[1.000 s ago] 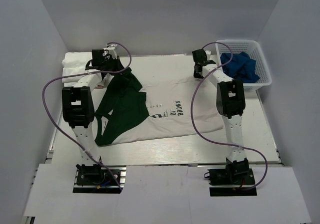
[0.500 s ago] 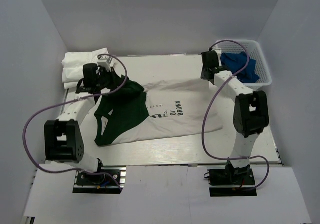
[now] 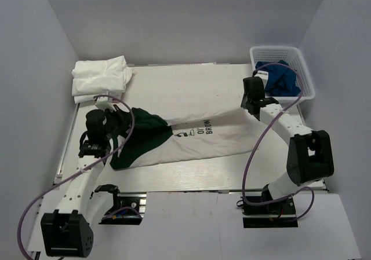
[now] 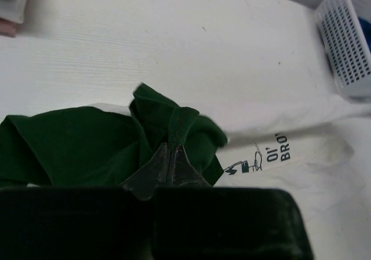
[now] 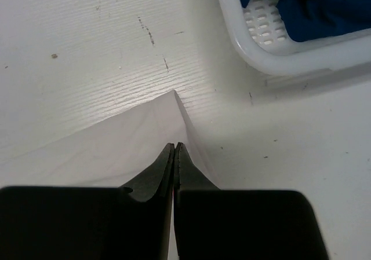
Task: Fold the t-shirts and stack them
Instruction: Fold the other side of the tshirt into a rectangle
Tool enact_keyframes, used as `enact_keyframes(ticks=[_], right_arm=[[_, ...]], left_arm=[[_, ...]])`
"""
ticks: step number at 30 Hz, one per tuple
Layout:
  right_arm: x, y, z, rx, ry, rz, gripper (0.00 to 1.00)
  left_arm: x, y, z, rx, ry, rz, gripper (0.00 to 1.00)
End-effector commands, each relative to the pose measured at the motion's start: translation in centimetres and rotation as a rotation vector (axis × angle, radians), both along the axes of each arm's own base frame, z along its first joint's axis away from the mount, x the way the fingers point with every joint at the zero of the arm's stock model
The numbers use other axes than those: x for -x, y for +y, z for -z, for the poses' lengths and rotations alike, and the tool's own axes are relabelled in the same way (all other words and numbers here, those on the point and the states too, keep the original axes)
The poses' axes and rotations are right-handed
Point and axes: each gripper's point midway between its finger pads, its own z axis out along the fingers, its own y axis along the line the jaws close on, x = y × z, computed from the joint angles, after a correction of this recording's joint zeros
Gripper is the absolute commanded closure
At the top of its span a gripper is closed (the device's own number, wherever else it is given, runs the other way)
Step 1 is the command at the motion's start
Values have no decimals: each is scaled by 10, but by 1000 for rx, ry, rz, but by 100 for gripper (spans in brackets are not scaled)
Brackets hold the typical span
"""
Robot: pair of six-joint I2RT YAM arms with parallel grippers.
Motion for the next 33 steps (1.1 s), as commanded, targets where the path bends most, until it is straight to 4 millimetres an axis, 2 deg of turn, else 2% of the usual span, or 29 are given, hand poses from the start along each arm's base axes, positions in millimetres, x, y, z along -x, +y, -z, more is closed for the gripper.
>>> enact_keyframes(ticks=[1, 3, 4, 6, 7, 11, 12, 13, 14, 15, 16, 17, 18, 19, 22, 23, 24, 25, 26, 27, 29, 31, 32, 33], right_arm=[[1, -12, -24, -8, -102, 69, 100], [8, -14, -17, -14, -93, 78, 100], [11, -14, -14, -14, -87, 76, 100], [16, -14, 2, -15, -41, 84, 100], [18, -16, 6, -20, -29, 99, 100], [41, -20, 49, -19, 124, 166, 100], [47, -22, 56, -17, 151, 187, 91], [51, -25, 59, -13, 167, 211, 78], [57, -28, 62, -10, 183, 231, 58], [62, -29, 63, -17, 189, 242, 47], [64, -29, 61, -12, 185, 247, 36], [67, -31, 56, -16, 179, 251, 21], [68, -31, 47, -26, 161, 252, 13], [68, -30, 38, -24, 143, 234, 10], [60, -20, 6, -58, 78, 159, 10], [60, -8, 3, -105, 83, 102, 10], [54, -1, -10, -109, 37, 34, 10], [54, 7, -12, -129, 32, -9, 10], [53, 13, -14, -147, 28, -43, 10], [52, 33, -20, -201, 14, -153, 10], [56, 52, -21, -231, 13, -252, 10], [60, 60, -23, -252, 19, -293, 10], [61, 61, -25, -254, 17, -300, 10], [63, 62, -24, -259, 23, -303, 10]], left_arm=[[15, 14, 11, 63, 30, -130, 100], [24, 10, 23, 112, 70, -135, 100], [29, 7, 40, 129, 106, -128, 100], [36, 0, 53, 179, 154, -118, 100], [42, 0, 65, 192, 195, -128, 100], [62, 10, 101, 226, 387, -256, 100], [72, 10, 108, 234, 455, -274, 100], [75, 10, 107, 243, 471, -282, 100], [79, 5, 103, 256, 481, -256, 98], [82, 0, 98, 258, 496, -227, 89], [87, -8, 90, 274, 497, -171, 28], [87, -13, 76, 275, 467, -130, 0], [89, -16, 70, 283, 462, -112, 0], [96, -19, 68, 292, 483, -94, 0], [95, -21, 47, 299, 442, -79, 0], [92, -19, 43, 296, 430, -85, 0], [89, -19, 37, 297, 407, -82, 0], [80, -15, 34, 286, 376, -107, 0], [74, -13, 37, 283, 371, -115, 0], [69, -13, 39, 283, 373, -115, 0], [51, -6, 54, 246, 412, -161, 0], [38, 0, 60, 204, 453, -181, 0], [31, 0, 78, 176, 509, -176, 0], [29, -3, 86, 181, 539, -165, 0]])
